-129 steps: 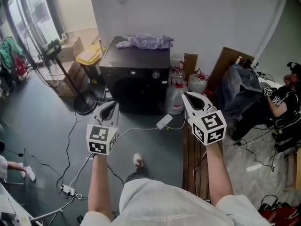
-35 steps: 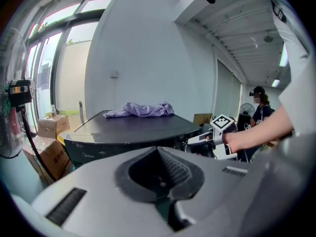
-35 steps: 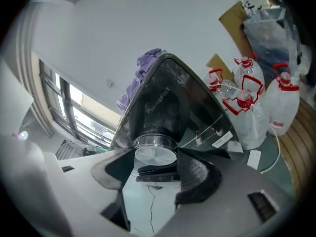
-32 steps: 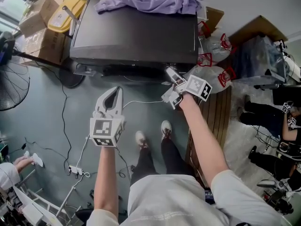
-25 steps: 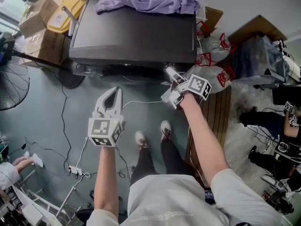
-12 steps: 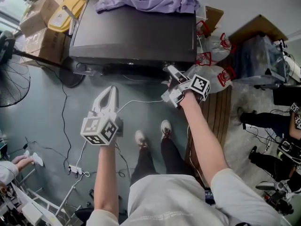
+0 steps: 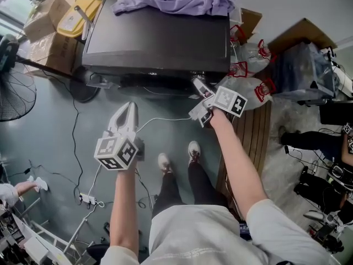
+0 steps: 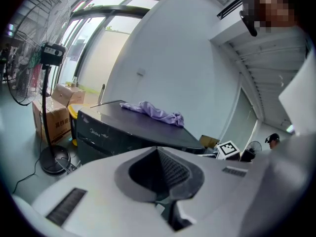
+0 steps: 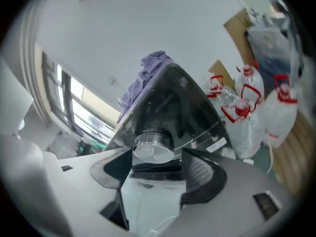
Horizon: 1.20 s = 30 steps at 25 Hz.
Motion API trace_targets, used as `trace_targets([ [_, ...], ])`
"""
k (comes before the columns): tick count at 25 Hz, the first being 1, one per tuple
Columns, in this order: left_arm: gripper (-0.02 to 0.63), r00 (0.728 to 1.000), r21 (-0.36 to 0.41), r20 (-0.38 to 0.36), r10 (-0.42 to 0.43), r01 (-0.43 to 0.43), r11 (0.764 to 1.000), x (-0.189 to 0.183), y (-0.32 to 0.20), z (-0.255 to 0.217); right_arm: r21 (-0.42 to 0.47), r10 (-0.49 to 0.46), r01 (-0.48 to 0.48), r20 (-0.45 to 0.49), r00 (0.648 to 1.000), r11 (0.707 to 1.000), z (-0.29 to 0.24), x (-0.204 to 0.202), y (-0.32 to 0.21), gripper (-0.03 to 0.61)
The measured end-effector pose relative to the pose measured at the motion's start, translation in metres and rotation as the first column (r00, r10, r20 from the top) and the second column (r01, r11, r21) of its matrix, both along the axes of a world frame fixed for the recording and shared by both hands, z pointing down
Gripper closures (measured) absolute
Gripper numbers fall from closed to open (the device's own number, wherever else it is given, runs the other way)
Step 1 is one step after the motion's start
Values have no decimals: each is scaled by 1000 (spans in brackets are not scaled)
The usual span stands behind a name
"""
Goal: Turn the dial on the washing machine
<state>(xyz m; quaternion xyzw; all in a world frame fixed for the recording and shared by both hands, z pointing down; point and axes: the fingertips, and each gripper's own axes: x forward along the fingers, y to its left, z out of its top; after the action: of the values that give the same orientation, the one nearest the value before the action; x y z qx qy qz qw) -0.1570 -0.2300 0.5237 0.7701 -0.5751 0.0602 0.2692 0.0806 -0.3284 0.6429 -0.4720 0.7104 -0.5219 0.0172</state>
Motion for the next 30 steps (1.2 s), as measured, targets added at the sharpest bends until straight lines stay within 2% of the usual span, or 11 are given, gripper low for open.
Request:
trace_targets([
  [1, 598, 1000, -1, 1, 2, -2, 1000, 1, 1, 0, 15, -32, 34, -103, 994, 999, 0, 0, 2, 273],
  [3, 598, 1000, -3, 6, 9, -9, 1000, 3, 2, 1, 38, -71, 85, -283, 956, 996, 0, 0, 3, 273],
  [5, 598, 1000, -4, 15, 17, -17, 1000, 4, 3, 2, 62, -90, 125, -394, 915, 990, -3, -4, 1, 273],
  [9, 598, 1000, -11, 25, 17, -17, 1000, -1, 6, 5, 53, -103, 150, -510, 854, 987, -2, -11, -2, 273],
  [12, 598, 999, -15, 30, 13, -12, 1000, -5, 8, 6, 31, -98, 137, -549, 830, 990, 1, -8, -2, 277],
  [15, 598, 999, -19, 48, 17, -16, 1000, -7, 10, 9, 19, -104, 139, -567, 817, 990, 1, -7, -2, 298],
  [17, 598, 997, -23, 69, 28, -27, 999, -6, 11, 10, 17, -103, 135, -559, 823, 991, 2, -7, -2, 299],
  [23, 598, 996, -30, 81, 38, -36, 999, -3, 14, 13, 11, -69, 82, -438, 896, 997, 3, -5, -1, 301],
  [30, 598, 999, -32, 47, 23, -22, 999, -4, 15, 12, -6, -19, 18, -224, 974, 1000, 2, -5, -2, 301],
])
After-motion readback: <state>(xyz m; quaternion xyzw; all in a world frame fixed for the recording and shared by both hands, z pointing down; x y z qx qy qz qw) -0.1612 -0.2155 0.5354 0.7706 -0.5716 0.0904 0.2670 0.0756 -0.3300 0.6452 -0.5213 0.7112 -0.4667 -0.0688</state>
